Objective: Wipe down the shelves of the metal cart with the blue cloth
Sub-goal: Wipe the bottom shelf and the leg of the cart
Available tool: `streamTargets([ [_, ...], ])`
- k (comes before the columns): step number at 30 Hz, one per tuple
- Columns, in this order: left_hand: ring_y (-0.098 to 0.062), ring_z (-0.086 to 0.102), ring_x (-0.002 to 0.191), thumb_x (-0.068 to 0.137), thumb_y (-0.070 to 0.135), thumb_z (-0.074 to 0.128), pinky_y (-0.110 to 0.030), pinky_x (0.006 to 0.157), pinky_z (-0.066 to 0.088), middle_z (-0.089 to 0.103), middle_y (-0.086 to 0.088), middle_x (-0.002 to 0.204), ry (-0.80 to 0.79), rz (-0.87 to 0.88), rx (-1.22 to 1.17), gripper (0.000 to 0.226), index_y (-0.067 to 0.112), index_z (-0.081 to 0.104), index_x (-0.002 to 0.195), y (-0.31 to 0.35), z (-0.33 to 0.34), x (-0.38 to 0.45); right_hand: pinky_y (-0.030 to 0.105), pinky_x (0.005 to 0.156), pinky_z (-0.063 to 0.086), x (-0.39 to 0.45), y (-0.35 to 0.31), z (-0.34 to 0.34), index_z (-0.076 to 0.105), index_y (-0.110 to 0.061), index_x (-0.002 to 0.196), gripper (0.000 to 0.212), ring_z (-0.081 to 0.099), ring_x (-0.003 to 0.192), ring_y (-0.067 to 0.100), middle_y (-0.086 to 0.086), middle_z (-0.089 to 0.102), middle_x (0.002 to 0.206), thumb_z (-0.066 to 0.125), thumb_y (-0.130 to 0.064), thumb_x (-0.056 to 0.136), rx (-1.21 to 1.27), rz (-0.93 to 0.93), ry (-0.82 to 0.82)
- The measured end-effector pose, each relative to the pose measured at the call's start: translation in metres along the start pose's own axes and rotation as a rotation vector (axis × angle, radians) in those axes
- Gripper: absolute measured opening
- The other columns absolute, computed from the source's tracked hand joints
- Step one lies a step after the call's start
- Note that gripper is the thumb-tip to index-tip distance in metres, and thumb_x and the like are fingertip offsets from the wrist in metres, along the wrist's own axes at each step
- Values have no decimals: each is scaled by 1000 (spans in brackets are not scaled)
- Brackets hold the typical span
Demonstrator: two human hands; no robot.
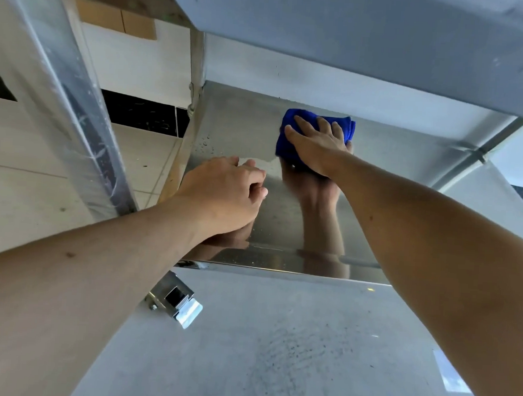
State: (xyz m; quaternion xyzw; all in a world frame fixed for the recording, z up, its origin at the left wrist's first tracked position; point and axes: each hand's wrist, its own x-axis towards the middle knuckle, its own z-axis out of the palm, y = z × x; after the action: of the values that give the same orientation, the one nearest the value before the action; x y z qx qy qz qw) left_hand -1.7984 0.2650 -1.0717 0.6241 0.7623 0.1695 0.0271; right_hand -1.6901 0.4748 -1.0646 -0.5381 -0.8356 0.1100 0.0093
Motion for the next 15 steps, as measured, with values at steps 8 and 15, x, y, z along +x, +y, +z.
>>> streamTargets([
  [8, -33, 53, 118, 95, 49, 46, -40, 93, 44, 58, -11, 128, -41, -76, -58, 33, 37, 60, 122, 5, -4, 2, 59, 117, 2, -83, 12, 12, 12, -58, 150, 69, -3, 152, 26, -8, 7, 167, 17, -77, 84, -32, -83, -32],
  [15, -33, 27, 143, 100, 38, 40, -47, 116, 23, 32, -3, 157, -196, -133, -35, 39, 31, 50, 137, 16, -7, 1, 58, 118, -1, -174, 10, 17, 1, -58, 150, 78, -8, 151, 25, -6, 2, 167, 4, -82, 76, -82, -233, -81],
])
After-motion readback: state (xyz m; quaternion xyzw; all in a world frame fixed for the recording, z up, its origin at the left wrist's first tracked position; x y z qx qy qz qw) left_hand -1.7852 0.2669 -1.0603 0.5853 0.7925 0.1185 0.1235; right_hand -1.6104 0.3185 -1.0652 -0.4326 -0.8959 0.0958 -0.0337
